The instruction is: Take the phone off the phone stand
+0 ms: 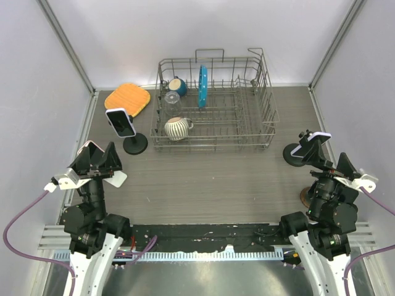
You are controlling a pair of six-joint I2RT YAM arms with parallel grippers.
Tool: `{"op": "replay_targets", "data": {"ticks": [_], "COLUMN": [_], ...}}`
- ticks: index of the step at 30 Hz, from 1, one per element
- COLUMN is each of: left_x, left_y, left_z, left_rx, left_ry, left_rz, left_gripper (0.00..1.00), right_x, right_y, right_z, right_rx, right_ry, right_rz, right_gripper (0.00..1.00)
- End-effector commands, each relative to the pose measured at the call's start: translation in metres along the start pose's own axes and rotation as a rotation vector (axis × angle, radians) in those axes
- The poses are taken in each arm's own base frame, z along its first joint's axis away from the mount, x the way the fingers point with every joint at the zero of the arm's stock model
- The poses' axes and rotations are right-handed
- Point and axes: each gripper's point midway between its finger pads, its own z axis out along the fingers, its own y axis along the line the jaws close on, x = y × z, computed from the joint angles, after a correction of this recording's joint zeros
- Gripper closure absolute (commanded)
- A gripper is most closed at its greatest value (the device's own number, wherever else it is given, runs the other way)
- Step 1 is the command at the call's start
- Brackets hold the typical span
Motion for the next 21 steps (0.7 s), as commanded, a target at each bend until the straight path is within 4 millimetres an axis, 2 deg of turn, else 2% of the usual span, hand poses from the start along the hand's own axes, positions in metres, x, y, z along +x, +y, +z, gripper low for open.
{"op": "replay_targets", "data": {"ticks": [1, 6, 7, 8, 10, 11, 13, 14, 16, 17, 19, 20, 21], "left_x": [-0.030, -0.024, -0.012, -0.012, 0.001, 0.000, 0.019, 0.017, 0.037, 0.031, 0.051, 0.048, 0.057], "left_y": [-0.001, 0.002, 0.004, 0.003, 0.006, 0.006, 0.011, 0.011, 0.021, 0.023, 0.035, 0.045, 0.051], "left_z": [-0.007, -0.002, 0.004, 0.006, 0.012, 0.015, 0.021, 0.025, 0.030, 0.033, 0.034, 0.032, 0.033], "left_rx": [0.003, -0.029, -0.045, -0.050, -0.078, -0.088, -0.140, -0.154, -0.227, -0.254, -0.343, -0.409, -0.451], "left_ry": [-0.097, -0.065, -0.021, -0.012, 0.042, 0.049, 0.129, 0.141, 0.221, 0.225, 0.311, 0.321, 0.357], "left_rz": [-0.044, -0.043, -0.031, -0.029, -0.024, -0.027, -0.015, -0.015, 0.011, 0.011, 0.041, 0.066, 0.094], "left_gripper": [0.00, 0.00, 0.00, 0.00, 0.00, 0.00, 0.00, 0.00, 0.00, 0.00, 0.00, 0.00, 0.00], "right_x": [-0.017, -0.016, -0.016, -0.016, -0.017, -0.017, -0.016, -0.017, -0.016, -0.016, -0.017, -0.017, -0.016], "right_y": [0.003, 0.002, 0.004, 0.004, 0.004, 0.005, 0.006, 0.007, 0.009, 0.010, 0.010, 0.010, 0.010], "right_z": [-0.002, -0.002, -0.002, -0.002, -0.002, -0.002, -0.002, -0.003, -0.003, -0.003, -0.004, -0.004, -0.004], "right_rx": [-0.018, -0.009, -0.017, -0.019, -0.017, -0.022, -0.026, -0.030, -0.039, -0.043, -0.045, -0.047, -0.046], "right_ry": [-0.032, -0.026, -0.024, -0.025, -0.024, -0.026, -0.020, -0.021, -0.013, -0.012, -0.009, -0.006, -0.001], "right_rz": [0.024, 0.042, 0.047, 0.050, 0.054, 0.061, 0.065, 0.072, 0.078, 0.083, 0.087, 0.090, 0.090], "right_gripper": [0.02, 0.01, 0.01, 0.01, 0.01, 0.01, 0.01, 0.01, 0.01, 0.01, 0.01, 0.01, 0.01]}}
